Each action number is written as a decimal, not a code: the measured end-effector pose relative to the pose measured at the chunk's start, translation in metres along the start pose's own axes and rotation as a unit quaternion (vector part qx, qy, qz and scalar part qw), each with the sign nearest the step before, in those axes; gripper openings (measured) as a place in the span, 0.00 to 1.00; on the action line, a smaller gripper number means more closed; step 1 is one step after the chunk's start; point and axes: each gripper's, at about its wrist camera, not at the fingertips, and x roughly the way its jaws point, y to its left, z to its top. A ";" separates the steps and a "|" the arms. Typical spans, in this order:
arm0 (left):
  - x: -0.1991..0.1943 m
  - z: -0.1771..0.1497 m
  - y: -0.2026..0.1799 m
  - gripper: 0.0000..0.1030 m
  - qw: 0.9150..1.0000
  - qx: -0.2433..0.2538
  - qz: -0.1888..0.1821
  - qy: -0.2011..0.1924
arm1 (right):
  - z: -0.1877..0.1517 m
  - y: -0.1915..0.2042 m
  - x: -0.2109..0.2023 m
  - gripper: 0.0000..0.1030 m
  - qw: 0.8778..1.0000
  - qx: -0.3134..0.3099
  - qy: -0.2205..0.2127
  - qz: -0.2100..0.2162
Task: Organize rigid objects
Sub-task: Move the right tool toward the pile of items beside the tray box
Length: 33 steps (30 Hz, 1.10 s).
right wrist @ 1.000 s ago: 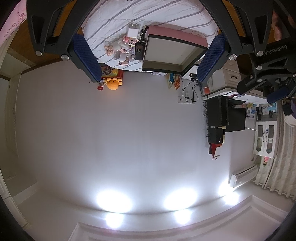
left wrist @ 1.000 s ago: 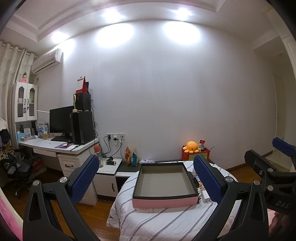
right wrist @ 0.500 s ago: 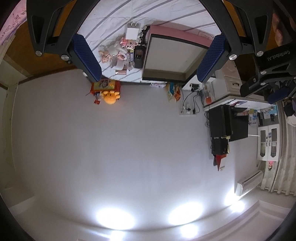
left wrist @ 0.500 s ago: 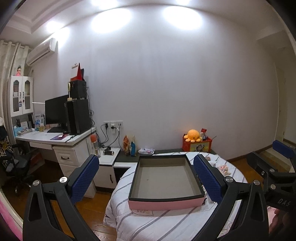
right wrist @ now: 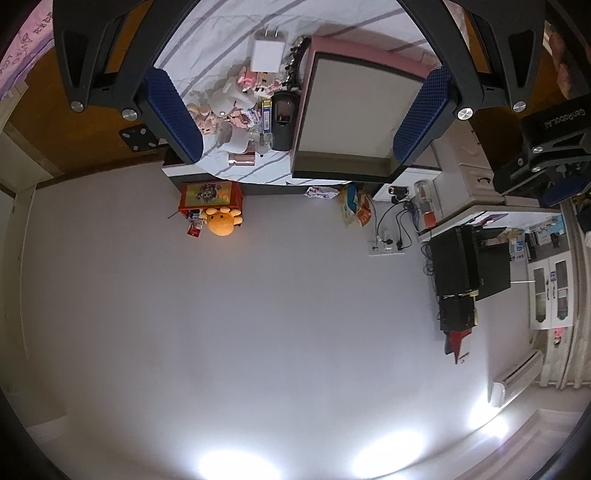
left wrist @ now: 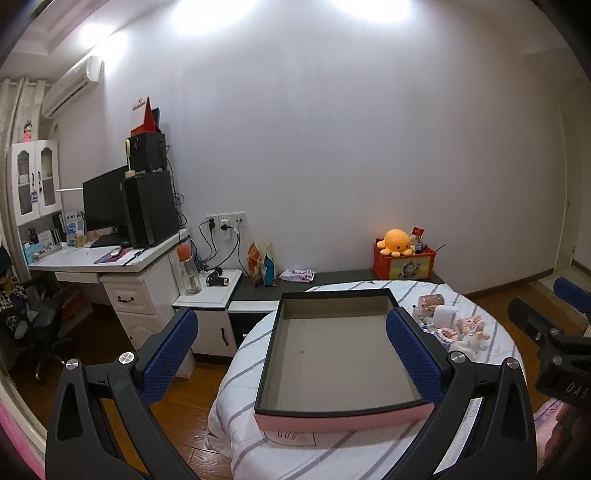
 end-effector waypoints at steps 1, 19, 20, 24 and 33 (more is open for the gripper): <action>0.007 0.000 0.001 1.00 1.000 0.001 0.001 0.007 | 0.000 -0.003 0.005 1.00 1.000 0.002 0.005 -0.003; 0.128 -0.050 0.045 1.00 0.983 0.001 0.040 0.178 | -0.045 -0.062 0.104 1.00 0.989 0.031 0.130 -0.060; 0.133 -0.054 0.045 1.00 0.982 0.005 0.039 0.185 | -0.048 -0.064 0.109 1.00 0.988 0.032 0.136 -0.061; 0.154 -0.066 0.043 0.98 0.975 0.018 0.038 0.218 | -0.057 -0.073 0.124 1.00 0.984 0.037 0.158 -0.072; 0.190 -0.080 0.045 0.58 0.959 0.008 0.006 0.284 | -0.066 -0.093 0.148 1.00 0.977 0.049 0.192 -0.085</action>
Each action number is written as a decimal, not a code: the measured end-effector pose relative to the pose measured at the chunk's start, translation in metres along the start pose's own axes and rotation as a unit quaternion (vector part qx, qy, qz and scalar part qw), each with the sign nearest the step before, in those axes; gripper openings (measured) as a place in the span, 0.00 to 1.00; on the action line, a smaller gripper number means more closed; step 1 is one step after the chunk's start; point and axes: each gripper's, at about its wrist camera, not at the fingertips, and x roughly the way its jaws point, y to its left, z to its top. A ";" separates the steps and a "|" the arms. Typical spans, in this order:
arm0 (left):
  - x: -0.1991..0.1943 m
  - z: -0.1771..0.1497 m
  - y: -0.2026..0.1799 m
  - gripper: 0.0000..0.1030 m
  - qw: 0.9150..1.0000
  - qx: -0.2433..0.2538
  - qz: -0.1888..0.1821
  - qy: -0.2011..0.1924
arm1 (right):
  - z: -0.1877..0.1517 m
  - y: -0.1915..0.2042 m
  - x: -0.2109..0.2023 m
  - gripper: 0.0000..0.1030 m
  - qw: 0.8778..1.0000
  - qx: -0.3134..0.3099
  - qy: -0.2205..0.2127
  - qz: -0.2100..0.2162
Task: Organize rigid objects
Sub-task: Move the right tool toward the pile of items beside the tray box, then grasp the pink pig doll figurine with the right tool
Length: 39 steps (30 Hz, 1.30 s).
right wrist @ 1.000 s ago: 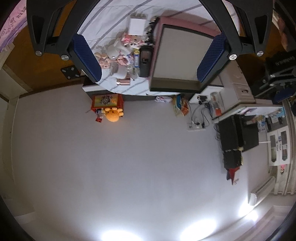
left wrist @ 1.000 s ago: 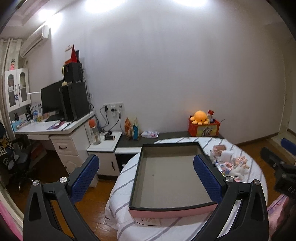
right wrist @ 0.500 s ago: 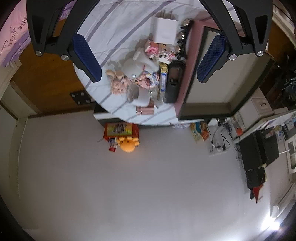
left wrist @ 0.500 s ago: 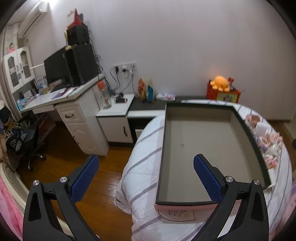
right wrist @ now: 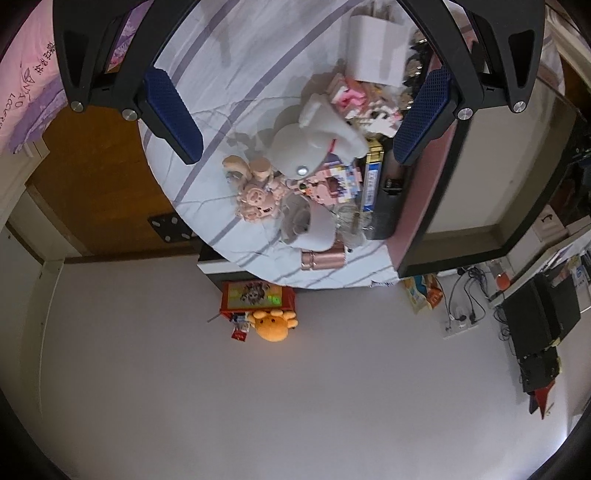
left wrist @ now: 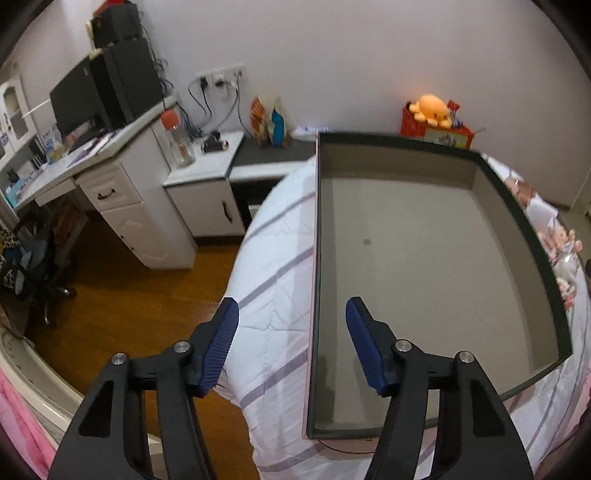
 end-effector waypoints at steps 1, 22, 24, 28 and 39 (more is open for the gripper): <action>0.002 0.000 -0.001 0.56 1.000 0.000 0.000 0.001 | 0.000 -0.002 0.002 1.00 1.000 0.001 0.002 0.000; 0.025 -0.001 -0.012 0.15 0.999 0.014 -0.036 0.032 | 0.003 -0.024 0.033 1.00 0.999 0.029 0.028 0.012; 0.024 -0.002 -0.011 0.14 0.999 0.011 -0.037 0.032 | 0.007 -0.031 0.034 1.00 0.999 0.031 0.026 -0.002; 0.024 -0.002 -0.011 0.13 0.999 0.015 -0.033 0.033 | 0.017 -0.041 0.045 0.92 0.999 0.028 0.027 -0.020; 0.025 -0.001 -0.011 0.14 0.999 0.013 -0.033 0.036 | 0.026 -0.045 0.091 0.61 0.995 0.037 0.082 0.031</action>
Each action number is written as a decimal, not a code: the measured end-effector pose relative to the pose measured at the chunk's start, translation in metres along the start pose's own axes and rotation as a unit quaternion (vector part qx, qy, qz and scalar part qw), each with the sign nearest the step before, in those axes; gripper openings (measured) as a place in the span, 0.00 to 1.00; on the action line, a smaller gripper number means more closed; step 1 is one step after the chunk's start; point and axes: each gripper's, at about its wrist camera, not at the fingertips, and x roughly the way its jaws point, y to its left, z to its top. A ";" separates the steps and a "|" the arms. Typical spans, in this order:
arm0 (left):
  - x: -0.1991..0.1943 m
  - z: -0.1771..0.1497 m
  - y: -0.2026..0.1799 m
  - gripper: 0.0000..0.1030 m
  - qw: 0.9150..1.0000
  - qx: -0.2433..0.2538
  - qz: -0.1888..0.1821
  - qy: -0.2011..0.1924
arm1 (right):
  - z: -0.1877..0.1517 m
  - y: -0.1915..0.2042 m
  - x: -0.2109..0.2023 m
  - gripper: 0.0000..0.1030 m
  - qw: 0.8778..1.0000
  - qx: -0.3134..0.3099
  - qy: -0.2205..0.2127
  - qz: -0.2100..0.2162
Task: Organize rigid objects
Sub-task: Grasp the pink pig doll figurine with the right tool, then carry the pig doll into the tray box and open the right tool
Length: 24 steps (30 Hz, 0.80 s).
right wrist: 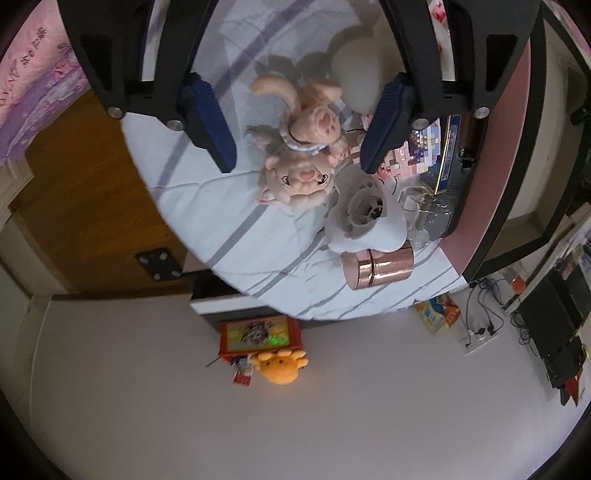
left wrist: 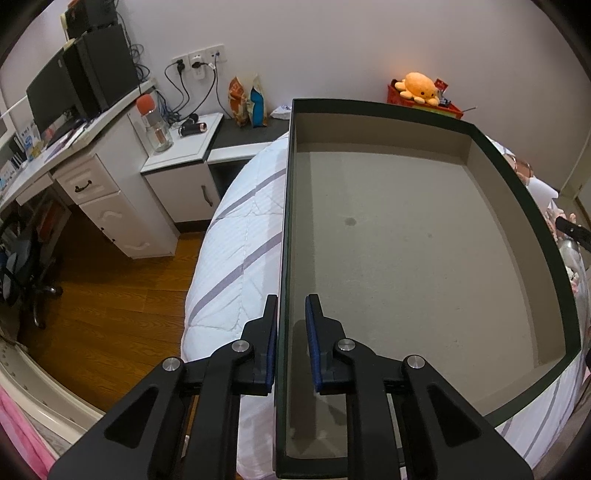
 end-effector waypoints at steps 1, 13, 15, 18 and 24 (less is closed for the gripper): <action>0.000 0.000 -0.001 0.14 1.000 0.001 0.001 0.000 | 0.000 0.000 0.004 0.57 1.000 0.000 0.007 0.005; -0.001 -0.001 0.003 0.14 1.000 0.002 0.001 -0.001 | -0.004 0.006 -0.004 0.50 1.000 -0.025 -0.002 -0.001; -0.001 -0.001 0.002 0.14 1.000 0.004 0.003 -0.002 | -0.005 0.007 -0.009 0.50 1.000 -0.025 -0.009 -0.003; -0.001 -0.001 0.004 0.14 1.000 0.003 0.001 -0.002 | -0.005 0.015 -0.021 0.50 0.999 -0.034 -0.024 -0.010; -0.002 -0.002 0.005 0.14 1.000 0.000 -0.003 -0.003 | 0.000 0.059 -0.064 0.50 0.994 -0.077 -0.074 0.011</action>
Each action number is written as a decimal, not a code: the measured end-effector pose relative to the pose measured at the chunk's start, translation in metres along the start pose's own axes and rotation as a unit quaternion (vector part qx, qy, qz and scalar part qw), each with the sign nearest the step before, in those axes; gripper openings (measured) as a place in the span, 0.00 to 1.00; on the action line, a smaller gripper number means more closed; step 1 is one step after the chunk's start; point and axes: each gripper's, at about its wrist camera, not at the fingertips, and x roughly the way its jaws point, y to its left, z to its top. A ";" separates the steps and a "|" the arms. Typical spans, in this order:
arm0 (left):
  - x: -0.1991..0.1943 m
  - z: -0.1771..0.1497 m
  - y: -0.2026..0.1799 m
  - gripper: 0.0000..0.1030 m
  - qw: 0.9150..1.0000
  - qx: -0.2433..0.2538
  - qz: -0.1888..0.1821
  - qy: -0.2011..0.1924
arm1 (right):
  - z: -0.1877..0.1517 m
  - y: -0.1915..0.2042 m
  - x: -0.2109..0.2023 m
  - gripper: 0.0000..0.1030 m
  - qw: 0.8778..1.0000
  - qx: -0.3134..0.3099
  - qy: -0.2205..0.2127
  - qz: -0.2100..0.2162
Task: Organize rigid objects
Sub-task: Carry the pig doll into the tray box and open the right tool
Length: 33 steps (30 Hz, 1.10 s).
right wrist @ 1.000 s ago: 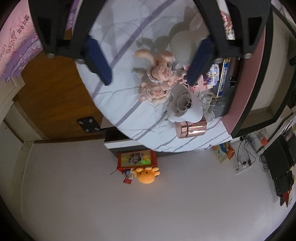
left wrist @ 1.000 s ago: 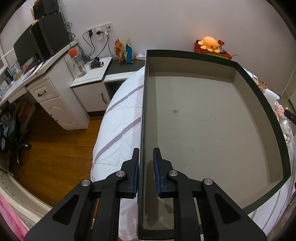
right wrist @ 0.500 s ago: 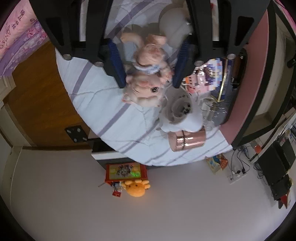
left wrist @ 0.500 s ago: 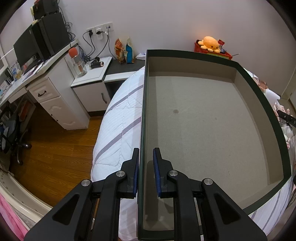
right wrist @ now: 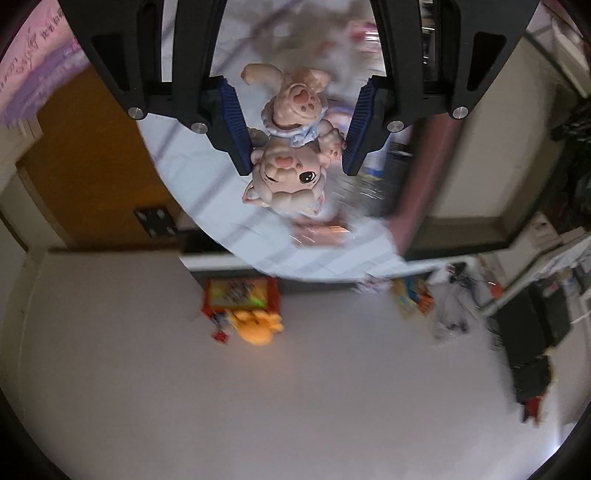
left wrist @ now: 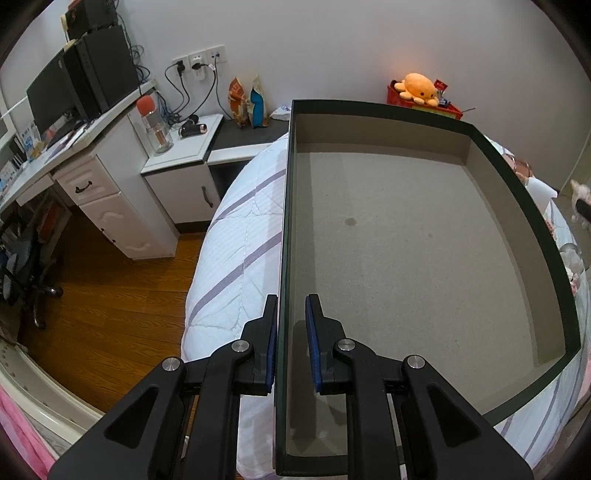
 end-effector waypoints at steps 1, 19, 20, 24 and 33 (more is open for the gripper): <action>0.000 0.000 0.000 0.14 1.000 -0.002 -0.001 0.000 | 0.002 0.009 -0.004 0.50 1.000 -0.006 -0.004 0.014; -0.008 -0.001 0.005 0.14 1.000 -0.008 -0.027 -0.001 | -0.015 0.185 0.035 0.50 0.972 -0.134 0.091 0.171; -0.008 -0.002 0.004 0.14 1.000 -0.008 -0.027 -0.002 | -0.017 0.188 0.035 0.50 0.971 -0.135 0.096 0.172; -0.011 -0.002 0.005 0.14 1.000 -0.008 -0.029 -0.002 | -0.023 0.194 0.039 0.50 0.968 -0.137 0.109 0.179; -0.018 -0.001 0.005 0.14 1.000 -0.007 -0.028 -0.008 | -0.020 0.191 0.023 0.51 0.974 -0.125 0.077 0.172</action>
